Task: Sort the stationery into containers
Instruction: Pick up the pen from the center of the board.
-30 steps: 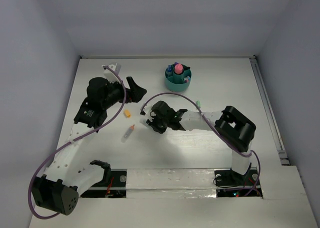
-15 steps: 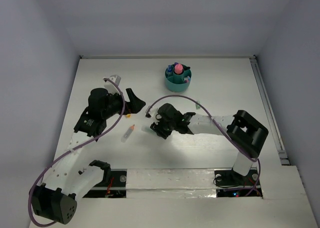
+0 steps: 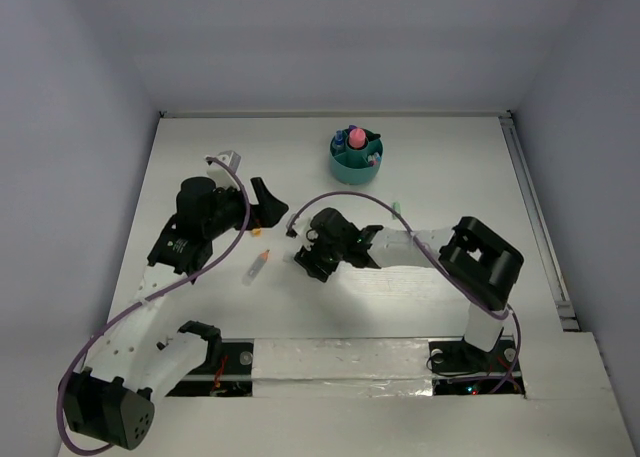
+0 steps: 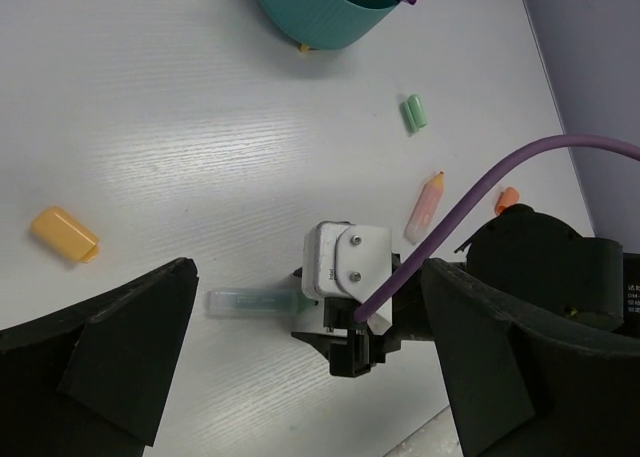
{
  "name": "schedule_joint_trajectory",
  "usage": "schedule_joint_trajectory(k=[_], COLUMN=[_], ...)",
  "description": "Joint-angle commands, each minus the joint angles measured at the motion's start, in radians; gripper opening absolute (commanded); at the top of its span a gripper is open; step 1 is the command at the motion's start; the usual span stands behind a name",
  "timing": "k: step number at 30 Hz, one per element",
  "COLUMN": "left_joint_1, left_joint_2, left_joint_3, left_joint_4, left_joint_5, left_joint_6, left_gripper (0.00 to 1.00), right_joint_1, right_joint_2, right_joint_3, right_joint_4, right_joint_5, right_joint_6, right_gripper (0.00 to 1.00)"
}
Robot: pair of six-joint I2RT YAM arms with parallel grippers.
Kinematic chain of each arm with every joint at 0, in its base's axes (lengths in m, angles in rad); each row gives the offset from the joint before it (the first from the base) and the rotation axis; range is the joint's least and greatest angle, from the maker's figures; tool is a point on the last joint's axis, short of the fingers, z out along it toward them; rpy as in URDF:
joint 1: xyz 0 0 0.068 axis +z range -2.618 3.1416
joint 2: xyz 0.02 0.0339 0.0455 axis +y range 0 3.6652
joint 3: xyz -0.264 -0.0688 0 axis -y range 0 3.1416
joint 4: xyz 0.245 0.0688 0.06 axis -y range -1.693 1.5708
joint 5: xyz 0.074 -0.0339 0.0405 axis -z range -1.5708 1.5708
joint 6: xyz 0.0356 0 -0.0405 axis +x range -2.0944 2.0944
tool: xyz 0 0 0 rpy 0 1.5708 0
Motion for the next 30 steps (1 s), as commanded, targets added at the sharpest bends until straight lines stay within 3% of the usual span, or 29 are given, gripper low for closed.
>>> schedule_joint_trajectory(k=[1,6,10,16,24,30], left_joint_1=[0.010,0.010,0.010,0.019,0.028,0.028], left_joint_2=[-0.025,-0.017,-0.006,0.026,0.020,0.064], left_joint_3=[0.033,0.025,0.004,-0.028,-0.022,-0.086], left_joint_4=[0.012,0.012,0.018,0.034,0.005,0.109], left_joint_5=[-0.018,-0.016,-0.018,0.046,0.112,0.299], left_joint_6=[0.022,0.022,0.024,0.013,-0.007,-0.097], left_gripper=[0.92,0.92,0.92,0.90,0.89,0.84], right_joint_1=[0.010,0.010,0.010,0.010,-0.013,-0.013], right_joint_2=[0.046,0.075,0.068,-0.087,-0.263,-0.332], right_joint_3=[0.010,0.010,0.002,0.017,0.089,0.126], right_joint_4=[0.062,0.094,0.102,-0.007,-0.106,-0.116], right_joint_5=[-0.014,-0.005,0.015,0.038,-0.003,-0.008], right_joint_6=[0.029,0.040,0.035,-0.015,-0.063,-0.089], right_gripper=[0.55,0.50,0.25,0.11,0.11,0.11])
